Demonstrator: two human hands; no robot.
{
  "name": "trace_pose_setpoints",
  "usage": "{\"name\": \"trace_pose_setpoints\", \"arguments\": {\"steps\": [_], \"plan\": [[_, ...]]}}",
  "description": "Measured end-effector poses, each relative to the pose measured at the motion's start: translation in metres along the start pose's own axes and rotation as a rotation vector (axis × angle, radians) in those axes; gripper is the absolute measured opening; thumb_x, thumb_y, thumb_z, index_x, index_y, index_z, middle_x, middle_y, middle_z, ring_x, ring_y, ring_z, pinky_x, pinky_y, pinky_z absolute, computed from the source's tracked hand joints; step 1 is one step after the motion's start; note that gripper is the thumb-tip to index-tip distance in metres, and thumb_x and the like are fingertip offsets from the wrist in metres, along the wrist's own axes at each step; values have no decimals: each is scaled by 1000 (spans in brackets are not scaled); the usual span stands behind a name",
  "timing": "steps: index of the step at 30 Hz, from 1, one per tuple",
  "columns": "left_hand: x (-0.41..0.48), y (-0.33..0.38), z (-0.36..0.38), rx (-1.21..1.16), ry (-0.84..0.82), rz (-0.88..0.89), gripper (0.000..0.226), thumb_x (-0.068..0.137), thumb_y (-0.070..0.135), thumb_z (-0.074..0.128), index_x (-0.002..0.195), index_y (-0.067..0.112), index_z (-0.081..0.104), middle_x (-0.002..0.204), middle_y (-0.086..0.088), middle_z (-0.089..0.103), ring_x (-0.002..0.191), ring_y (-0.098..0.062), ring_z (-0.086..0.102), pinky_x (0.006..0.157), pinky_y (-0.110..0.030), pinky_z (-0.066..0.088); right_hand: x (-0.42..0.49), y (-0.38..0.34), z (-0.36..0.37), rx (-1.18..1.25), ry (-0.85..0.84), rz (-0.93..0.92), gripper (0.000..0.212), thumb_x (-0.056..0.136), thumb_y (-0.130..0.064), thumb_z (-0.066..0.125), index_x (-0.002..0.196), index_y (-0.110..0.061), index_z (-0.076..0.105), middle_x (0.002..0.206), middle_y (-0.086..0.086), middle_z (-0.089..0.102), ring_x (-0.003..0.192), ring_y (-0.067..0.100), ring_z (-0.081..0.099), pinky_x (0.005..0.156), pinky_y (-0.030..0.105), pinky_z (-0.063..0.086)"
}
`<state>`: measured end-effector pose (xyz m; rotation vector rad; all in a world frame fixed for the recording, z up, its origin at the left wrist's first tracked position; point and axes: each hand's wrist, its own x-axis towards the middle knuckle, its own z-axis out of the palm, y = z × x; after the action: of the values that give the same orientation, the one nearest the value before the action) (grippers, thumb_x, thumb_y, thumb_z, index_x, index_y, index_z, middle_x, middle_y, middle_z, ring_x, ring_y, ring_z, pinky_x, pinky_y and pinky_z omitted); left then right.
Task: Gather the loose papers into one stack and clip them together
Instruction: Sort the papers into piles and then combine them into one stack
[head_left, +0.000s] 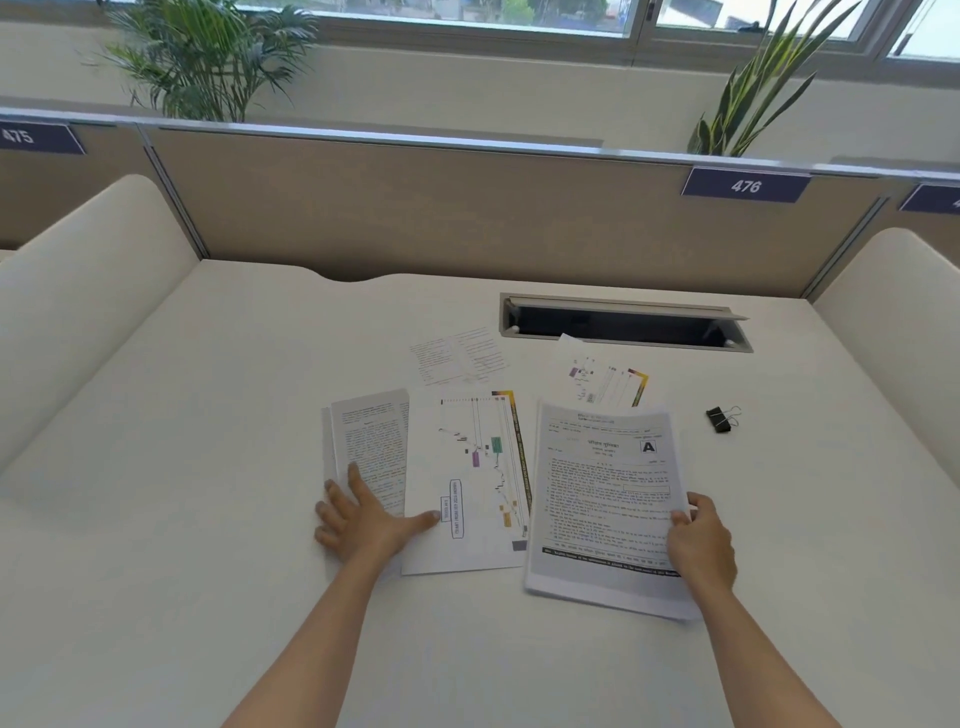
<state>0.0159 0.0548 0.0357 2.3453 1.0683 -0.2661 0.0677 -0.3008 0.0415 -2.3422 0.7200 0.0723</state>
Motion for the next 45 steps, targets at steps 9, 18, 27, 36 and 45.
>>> {"name": "trace_pose_setpoints", "arguments": {"steps": [9, 18, 27, 36, 45], "plan": [[1, 15, -1, -243, 69, -31, 136, 38, 39, 94, 144, 24, 10, 150, -17, 4, 128, -41, 20, 104, -47, 30, -1, -8, 11, -30, 45, -32, 32, 92, -15, 51, 124, -13, 49, 122, 11, 60, 105, 36, 56, 81, 42, 46], [4, 23, -3, -530, 14, -42, 119, 58, 17, 89, 144, 5, 6, 140, -18, 43, 123, -37, 48, 95, -46, 41, -1, -18, 18, -23, -15, -87, 36, 89, -17, 54, 124, -16, 48, 120, 10, 60, 102, 34, 57, 84, 43, 48], [3, 38, 9, -806, -85, -29, 58, 72, 17, 78, 120, 8, 46, 115, -9, 64, 94, -27, 63, 87, -39, 51, -16, -31, 32, 105, -115, -203, 32, 94, -10, 47, 125, -17, 43, 112, 10, 63, 86, 25, 57, 69, 33, 47], [6, 33, 13, -786, -135, 84, 26, 86, 13, 64, 111, 6, 63, 106, -13, 69, 90, -27, 64, 82, -35, 51, -20, -33, 37, 156, -108, -195, 28, 94, -5, 43, 118, -20, 47, 106, 11, 63, 81, 25, 59, 65, 34, 51], [16, 10, -6, -729, 3, 104, 23, 90, 21, 60, 108, 7, 65, 103, -14, 69, 86, -25, 59, 77, -32, 46, -8, -16, 17, -50, 21, -66, 32, 92, -7, 43, 121, -20, 45, 106, 9, 62, 78, 27, 53, 65, 34, 40]]}}
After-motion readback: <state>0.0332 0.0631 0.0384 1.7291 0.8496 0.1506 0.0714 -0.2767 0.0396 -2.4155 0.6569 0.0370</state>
